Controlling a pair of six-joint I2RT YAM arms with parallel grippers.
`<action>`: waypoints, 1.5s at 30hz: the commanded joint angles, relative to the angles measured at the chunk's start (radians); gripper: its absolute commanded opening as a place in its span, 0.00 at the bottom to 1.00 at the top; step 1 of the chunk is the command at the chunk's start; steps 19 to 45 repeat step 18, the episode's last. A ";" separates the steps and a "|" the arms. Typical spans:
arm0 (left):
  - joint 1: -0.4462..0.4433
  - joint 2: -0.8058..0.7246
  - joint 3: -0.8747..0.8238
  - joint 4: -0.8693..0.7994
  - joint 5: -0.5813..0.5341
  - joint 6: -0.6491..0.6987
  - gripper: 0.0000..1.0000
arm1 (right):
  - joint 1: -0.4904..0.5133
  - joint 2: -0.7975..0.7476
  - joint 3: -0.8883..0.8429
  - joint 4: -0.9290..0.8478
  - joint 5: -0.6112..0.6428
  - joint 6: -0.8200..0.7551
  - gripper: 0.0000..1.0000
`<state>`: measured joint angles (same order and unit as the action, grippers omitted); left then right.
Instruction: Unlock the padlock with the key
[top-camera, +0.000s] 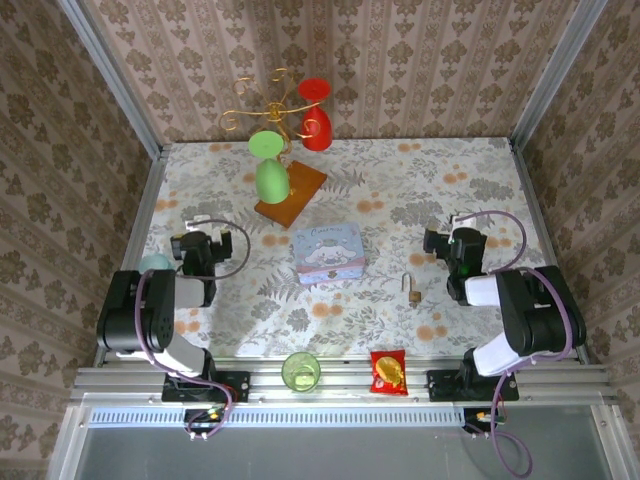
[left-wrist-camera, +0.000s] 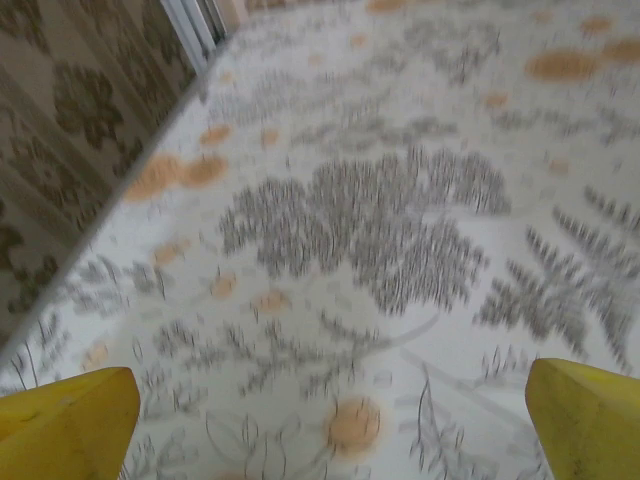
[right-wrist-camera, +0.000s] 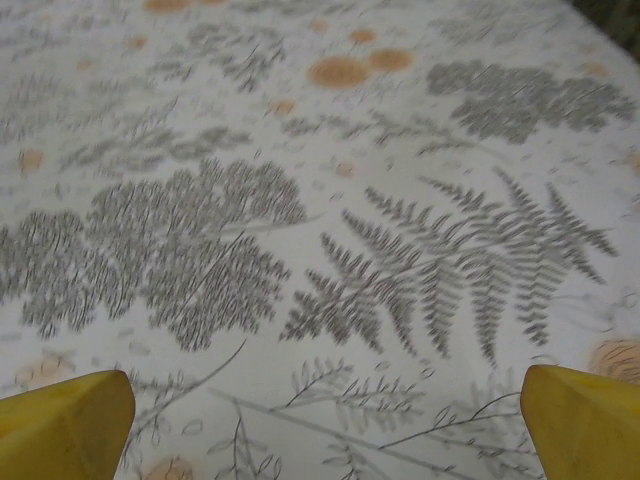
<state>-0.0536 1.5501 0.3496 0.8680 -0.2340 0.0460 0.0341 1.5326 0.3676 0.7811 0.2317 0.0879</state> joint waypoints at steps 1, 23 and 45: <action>0.002 0.019 0.006 0.145 0.077 0.019 1.00 | -0.005 -0.004 0.029 0.089 -0.048 -0.024 1.00; 0.011 0.009 0.030 0.080 0.081 0.006 1.00 | -0.005 -0.004 0.032 0.085 -0.066 -0.033 1.00; 0.011 0.009 0.030 0.080 0.081 0.006 1.00 | -0.005 -0.004 0.032 0.085 -0.066 -0.033 1.00</action>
